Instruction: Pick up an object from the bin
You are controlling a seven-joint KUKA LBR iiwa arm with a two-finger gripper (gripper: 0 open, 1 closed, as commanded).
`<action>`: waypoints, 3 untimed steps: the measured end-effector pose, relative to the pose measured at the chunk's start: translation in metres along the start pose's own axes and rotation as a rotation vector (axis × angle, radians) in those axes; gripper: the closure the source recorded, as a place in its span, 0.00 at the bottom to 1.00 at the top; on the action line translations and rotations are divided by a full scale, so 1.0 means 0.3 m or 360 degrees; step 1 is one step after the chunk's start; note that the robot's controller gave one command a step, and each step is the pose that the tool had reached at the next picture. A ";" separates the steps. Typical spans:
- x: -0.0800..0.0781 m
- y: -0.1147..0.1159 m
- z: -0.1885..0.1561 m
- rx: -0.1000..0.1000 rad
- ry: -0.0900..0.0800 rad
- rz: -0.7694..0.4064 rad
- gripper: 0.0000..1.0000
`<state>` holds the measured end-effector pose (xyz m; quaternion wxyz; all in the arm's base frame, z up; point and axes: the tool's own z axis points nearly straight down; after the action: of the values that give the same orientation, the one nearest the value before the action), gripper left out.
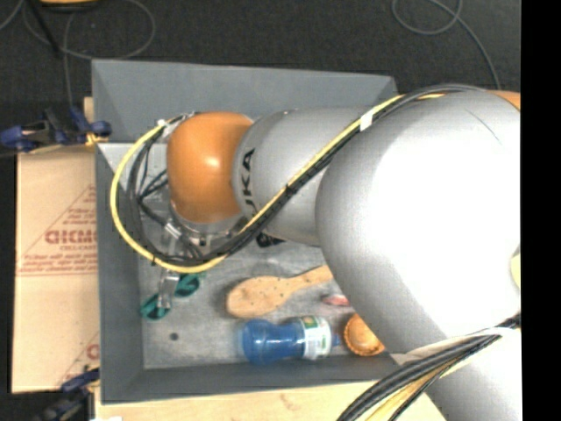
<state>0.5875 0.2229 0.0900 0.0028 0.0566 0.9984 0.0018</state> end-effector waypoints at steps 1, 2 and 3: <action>0.026 -0.013 0.079 -0.0015 -0.0011 0.0044 0.00; 0.334 -0.329 0.049 0.0003 0.0008 -0.0586 1.00; 0.324 -0.325 0.047 -0.0003 -0.0012 -0.0580 0.00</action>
Offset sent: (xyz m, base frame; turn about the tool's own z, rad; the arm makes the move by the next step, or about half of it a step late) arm -0.1115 -0.0863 -0.0171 -0.3716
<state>0.4800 0.1372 0.0749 0.0070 -0.1252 0.9921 0.0021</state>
